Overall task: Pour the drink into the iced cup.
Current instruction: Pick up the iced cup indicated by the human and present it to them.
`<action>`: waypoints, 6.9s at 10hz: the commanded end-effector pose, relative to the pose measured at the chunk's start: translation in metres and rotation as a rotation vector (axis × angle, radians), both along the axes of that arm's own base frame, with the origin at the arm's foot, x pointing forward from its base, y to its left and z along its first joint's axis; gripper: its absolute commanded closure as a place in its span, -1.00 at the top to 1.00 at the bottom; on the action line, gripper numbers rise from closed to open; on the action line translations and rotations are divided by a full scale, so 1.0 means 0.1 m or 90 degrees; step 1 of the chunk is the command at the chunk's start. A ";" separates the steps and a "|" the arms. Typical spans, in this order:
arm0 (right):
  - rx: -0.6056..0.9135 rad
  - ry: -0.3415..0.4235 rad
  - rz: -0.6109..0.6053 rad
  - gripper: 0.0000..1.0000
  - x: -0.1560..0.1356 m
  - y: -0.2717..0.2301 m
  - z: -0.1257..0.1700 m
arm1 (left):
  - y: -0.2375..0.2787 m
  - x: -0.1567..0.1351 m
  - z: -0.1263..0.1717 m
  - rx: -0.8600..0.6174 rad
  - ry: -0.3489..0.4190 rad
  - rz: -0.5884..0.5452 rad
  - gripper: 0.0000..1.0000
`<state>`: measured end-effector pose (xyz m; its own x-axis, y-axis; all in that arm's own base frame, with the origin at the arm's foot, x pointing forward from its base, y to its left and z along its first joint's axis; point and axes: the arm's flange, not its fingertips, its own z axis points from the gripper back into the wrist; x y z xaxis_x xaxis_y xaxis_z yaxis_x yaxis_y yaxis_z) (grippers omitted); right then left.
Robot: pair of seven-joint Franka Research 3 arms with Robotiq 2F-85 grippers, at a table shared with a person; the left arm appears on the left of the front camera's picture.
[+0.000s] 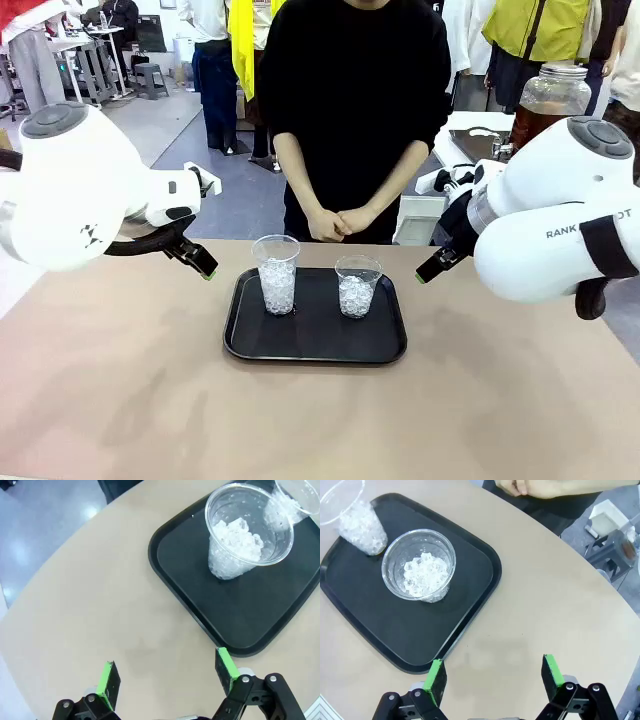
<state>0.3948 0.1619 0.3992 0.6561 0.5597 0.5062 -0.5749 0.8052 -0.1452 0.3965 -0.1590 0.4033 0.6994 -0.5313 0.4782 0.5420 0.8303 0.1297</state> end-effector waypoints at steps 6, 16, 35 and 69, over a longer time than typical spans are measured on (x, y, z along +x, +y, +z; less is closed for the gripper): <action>0.003 -0.007 -0.001 1.00 0.00 -0.01 0.01 | 0.01 0.01 0.01 -0.003 -0.007 0.001 1.00; 0.169 0.126 0.035 1.00 0.24 -0.32 0.80 | 0.02 0.16 0.75 -0.097 0.050 0.022 1.00; 0.608 0.508 -0.040 1.00 0.98 -0.96 0.73 | 0.86 0.68 0.69 -0.486 0.273 0.108 1.00; 0.852 0.694 -0.110 1.00 1.43 -1.37 -0.15 | 1.43 1.18 -0.09 -0.779 0.469 0.088 1.00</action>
